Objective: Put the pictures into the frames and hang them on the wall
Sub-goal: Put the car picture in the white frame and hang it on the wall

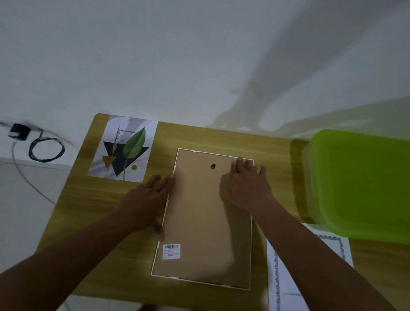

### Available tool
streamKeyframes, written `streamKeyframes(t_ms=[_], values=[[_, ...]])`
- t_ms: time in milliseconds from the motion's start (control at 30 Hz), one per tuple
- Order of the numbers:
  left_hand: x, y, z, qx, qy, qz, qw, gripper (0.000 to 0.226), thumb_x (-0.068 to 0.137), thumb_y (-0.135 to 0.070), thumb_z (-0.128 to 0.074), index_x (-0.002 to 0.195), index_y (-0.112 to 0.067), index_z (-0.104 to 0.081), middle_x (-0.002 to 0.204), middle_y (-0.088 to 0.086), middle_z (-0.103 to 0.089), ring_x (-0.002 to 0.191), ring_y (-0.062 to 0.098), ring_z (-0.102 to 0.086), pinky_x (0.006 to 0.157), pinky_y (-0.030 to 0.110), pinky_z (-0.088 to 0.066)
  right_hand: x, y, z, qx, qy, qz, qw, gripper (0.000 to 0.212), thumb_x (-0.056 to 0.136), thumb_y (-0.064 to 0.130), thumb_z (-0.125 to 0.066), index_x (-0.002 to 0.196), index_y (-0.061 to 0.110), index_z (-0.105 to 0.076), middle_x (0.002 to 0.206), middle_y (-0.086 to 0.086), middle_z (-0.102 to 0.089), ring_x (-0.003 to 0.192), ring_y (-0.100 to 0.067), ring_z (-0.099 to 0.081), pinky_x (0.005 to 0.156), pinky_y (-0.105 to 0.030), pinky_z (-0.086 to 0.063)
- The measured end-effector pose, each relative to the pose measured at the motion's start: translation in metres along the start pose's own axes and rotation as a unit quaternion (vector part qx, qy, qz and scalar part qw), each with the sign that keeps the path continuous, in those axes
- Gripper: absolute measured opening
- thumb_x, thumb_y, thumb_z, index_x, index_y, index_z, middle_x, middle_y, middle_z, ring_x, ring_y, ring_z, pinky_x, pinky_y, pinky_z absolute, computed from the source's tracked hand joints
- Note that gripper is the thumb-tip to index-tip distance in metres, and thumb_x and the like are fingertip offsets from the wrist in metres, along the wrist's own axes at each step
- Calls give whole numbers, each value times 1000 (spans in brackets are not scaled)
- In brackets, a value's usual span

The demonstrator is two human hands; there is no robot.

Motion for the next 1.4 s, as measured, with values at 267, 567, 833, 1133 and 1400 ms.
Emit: streamKeyframes(t_ms=[267,567,833,1133,1400], values=[[0,-1,0,-30,13,9,999,152,51,-61,-83,147,-16,26,162,0,8,149,26,9,113,52,-26,-2,-12,-6,65,-10,18,998,70,99,40,-32,156,11,-3,164,-10,2,151,-33,-1,116,-62,-15],[-4,-12,-10,-130,-33,20,991,123,54,-48,-88,149,-6,-22,157,11,-22,146,27,-17,115,40,-30,-50,-16,-34,349,-70,-144,923,75,90,46,-62,146,9,-28,127,-21,-50,116,-39,-52,92,-41,-48],[-4,-23,-16,-235,-18,78,969,118,56,-38,-90,148,-10,-22,127,13,-45,116,30,-49,85,34,-47,-61,-25,-50,442,-64,-116,887,81,89,20,-70,155,16,-23,142,-10,-53,128,-27,-51,101,-30,-41],[-16,-30,-15,-321,-29,112,940,130,54,-24,-92,153,-19,-8,132,16,-38,115,32,-49,89,35,-49,-70,-9,-54,467,-74,-145,869,44,88,16,-66,129,7,-51,115,-15,-61,109,-32,-57,85,-34,-47],[-42,-29,-7,-521,-99,53,846,74,75,-15,-67,139,-39,-37,105,-5,-66,98,20,-66,76,38,-58,-92,-13,-31,613,-65,-101,781,77,94,8,-60,155,30,-21,143,5,-51,122,-16,-55,107,-33,-42]])
Point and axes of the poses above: each hand's wrist, its own x-axis towards the middle knuckle, its own z-axis out of the back of the hand, y = z × x, the point moved 1 cm from there along x, towards the middle knuckle
